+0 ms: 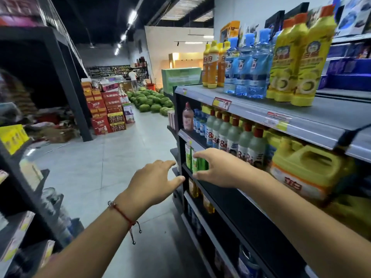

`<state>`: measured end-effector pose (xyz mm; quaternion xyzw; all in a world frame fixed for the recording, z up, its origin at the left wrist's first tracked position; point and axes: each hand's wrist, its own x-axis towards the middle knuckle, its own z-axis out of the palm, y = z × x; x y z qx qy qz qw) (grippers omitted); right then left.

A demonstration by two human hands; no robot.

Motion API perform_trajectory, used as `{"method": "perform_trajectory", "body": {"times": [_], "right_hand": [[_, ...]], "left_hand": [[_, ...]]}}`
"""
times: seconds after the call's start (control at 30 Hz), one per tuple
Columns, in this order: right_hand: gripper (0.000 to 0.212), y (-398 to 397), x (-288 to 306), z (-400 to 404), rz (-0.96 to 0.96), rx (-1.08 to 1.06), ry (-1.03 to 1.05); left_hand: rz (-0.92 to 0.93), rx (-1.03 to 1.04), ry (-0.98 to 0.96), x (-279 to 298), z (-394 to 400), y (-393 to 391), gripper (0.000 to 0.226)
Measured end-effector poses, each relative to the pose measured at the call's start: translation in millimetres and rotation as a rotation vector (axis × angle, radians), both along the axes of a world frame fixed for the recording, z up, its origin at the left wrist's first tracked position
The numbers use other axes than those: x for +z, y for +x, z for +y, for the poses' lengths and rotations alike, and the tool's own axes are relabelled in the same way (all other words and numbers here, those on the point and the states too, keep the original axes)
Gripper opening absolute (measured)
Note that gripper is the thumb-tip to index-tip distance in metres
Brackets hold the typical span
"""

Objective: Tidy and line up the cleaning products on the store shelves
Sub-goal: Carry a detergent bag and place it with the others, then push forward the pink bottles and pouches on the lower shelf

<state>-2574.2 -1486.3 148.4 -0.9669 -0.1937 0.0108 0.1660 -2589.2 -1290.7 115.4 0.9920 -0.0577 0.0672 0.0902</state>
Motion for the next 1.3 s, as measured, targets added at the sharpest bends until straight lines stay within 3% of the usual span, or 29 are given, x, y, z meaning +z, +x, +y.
{"method": "perform_trajectory", "body": {"times": [0.47,0.87,1.03,1.3], "right_hand": [[0.066,205.2,-43.7,67.5,-0.028,0.001,-0.052],[0.059,356.6,-57.0,156.7,0.016,-0.195,0.011],[0.066,410.9,-71.8,172.9,0.009,-0.313,0.027],[0.07,489.1,-79.2,161.2,-0.001,-0.516,0.195]], "left_hand": [[-0.079,0.095,-0.051,-33.6,70.9,193.5,0.059],[-0.062,-0.085,-0.074,-46.1,161.5,377.3,0.06],[-0.052,-0.203,-0.031,-50.8,180.6,457.4,0.061],[0.038,-0.345,-0.279,-61.4,156.3,571.2,0.059]]}}
